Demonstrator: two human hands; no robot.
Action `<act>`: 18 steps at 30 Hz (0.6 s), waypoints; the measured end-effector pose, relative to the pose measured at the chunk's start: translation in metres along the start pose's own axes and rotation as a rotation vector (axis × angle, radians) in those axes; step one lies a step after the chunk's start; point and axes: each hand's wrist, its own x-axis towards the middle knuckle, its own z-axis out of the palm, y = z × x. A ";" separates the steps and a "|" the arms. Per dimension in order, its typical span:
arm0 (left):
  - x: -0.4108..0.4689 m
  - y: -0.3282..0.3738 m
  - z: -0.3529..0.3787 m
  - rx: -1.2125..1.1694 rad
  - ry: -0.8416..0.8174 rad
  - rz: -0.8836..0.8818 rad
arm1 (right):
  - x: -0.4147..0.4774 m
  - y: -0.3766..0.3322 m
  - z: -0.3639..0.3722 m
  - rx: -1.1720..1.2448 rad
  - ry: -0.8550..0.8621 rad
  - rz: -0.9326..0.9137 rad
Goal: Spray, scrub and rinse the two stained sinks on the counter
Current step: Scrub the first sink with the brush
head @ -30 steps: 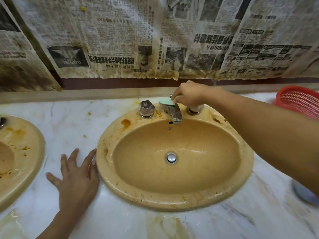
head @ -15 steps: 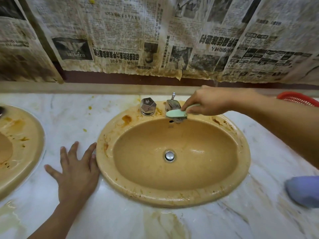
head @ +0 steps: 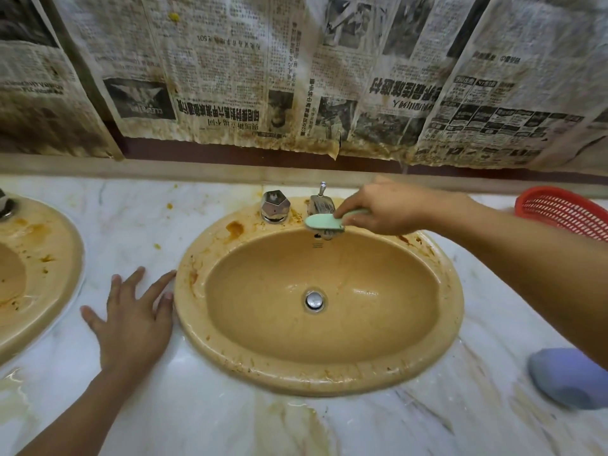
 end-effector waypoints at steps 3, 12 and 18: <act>0.004 0.024 -0.027 -0.278 -0.021 -0.084 | -0.016 0.002 0.022 0.200 0.215 0.089; -0.004 0.224 -0.062 -0.945 -0.376 -0.054 | -0.001 -0.075 0.091 0.979 0.496 0.206; 0.016 0.249 -0.056 -1.082 -0.462 -0.209 | 0.028 -0.099 0.101 1.062 0.448 0.254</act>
